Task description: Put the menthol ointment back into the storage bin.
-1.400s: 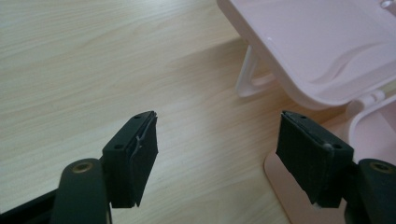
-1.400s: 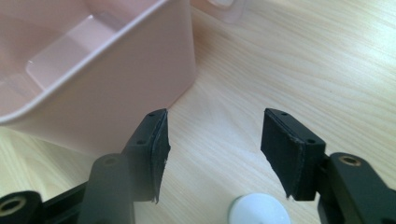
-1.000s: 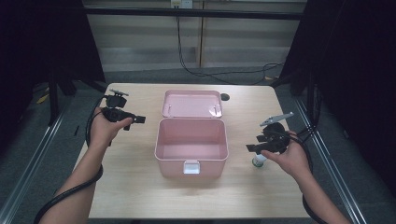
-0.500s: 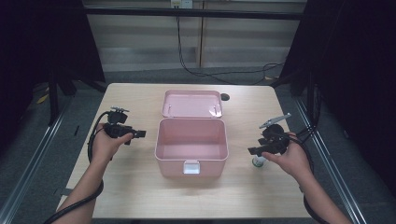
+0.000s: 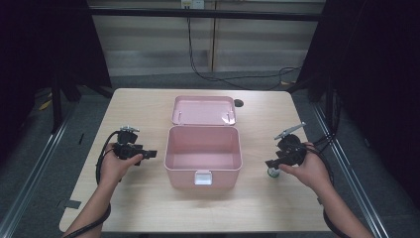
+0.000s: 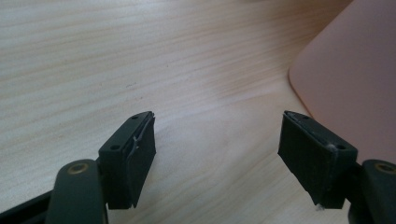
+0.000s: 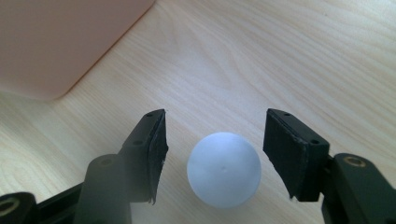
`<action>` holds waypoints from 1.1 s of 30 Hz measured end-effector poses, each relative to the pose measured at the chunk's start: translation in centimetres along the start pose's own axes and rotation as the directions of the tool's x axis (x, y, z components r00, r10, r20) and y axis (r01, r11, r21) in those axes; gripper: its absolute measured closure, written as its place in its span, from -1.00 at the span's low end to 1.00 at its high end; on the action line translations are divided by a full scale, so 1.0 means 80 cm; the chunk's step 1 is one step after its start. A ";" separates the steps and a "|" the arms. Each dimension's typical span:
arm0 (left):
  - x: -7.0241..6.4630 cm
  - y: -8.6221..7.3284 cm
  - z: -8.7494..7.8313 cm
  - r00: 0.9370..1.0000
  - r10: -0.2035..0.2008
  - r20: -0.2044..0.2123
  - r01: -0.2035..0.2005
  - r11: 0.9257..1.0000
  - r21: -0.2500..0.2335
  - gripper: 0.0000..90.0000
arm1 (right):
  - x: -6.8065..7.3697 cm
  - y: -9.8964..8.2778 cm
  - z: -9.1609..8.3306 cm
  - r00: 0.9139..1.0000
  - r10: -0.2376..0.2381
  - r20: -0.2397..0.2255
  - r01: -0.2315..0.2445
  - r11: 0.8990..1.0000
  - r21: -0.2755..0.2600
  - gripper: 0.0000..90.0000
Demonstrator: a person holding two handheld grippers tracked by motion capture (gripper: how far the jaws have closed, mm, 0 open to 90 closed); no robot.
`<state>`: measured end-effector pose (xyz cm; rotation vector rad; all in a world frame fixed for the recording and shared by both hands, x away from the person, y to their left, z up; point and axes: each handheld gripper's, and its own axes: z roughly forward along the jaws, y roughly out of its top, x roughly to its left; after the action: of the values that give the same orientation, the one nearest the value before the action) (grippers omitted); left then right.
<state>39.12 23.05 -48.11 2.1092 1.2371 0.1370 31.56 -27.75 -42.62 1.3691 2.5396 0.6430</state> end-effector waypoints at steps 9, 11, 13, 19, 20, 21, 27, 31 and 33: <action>-0.004 -0.009 0.011 0.999 0.051 -0.006 -0.052 0.999 -0.015 -0.42 | -0.004 -0.003 0.005 1.000 -0.001 -0.002 0.002 0.999 0.051 -0.12; -0.004 -0.011 0.014 0.998 0.060 -0.012 -0.061 0.998 -0.014 -0.43 | -0.005 -0.003 0.006 1.000 -0.011 -0.001 0.011 0.998 0.056 -0.12; -0.004 -0.012 0.015 0.997 0.079 -0.015 -0.079 0.997 -0.017 -0.45 | -0.004 -0.003 0.007 1.000 -0.014 -0.004 0.014 0.998 0.065 -0.12; -0.008 -0.017 0.019 0.990 0.132 -0.042 -0.134 0.990 -0.042 -0.53 | -0.006 -0.004 0.009 1.000 -0.009 -0.005 0.010 0.996 0.085 -0.12; -0.011 -0.018 0.020 0.989 0.142 -0.047 -0.144 0.988 -0.047 -0.54 | -0.006 -0.004 0.009 1.000 -0.009 -0.005 0.009 0.996 0.088 -0.11; -0.012 -0.020 0.020 0.985 0.166 -0.053 -0.168 0.985 -0.046 -0.55 | -0.007 -0.004 0.010 1.000 -0.011 -0.006 0.012 0.996 0.092 -0.11; -0.013 -0.026 0.022 0.976 0.206 -0.065 -0.211 0.975 -0.070 -0.64 | -0.005 -0.004 0.011 1.000 -0.017 -0.006 0.017 0.994 0.106 -0.09; -0.013 -0.029 0.023 0.968 0.238 -0.074 -0.244 0.967 -0.075 -0.65 | -0.005 -0.003 0.015 1.000 -0.023 -0.013 0.025 0.991 0.129 -0.07; -0.013 -0.031 0.023 0.970 0.233 -0.074 -0.240 0.966 -0.093 -0.65 | -0.005 -0.002 0.016 1.000 -0.025 -0.014 0.027 0.990 0.137 -0.05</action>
<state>37.51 22.07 -50.74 2.1713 0.9869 0.3661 32.09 -27.78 -43.82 1.3756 2.6499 0.4816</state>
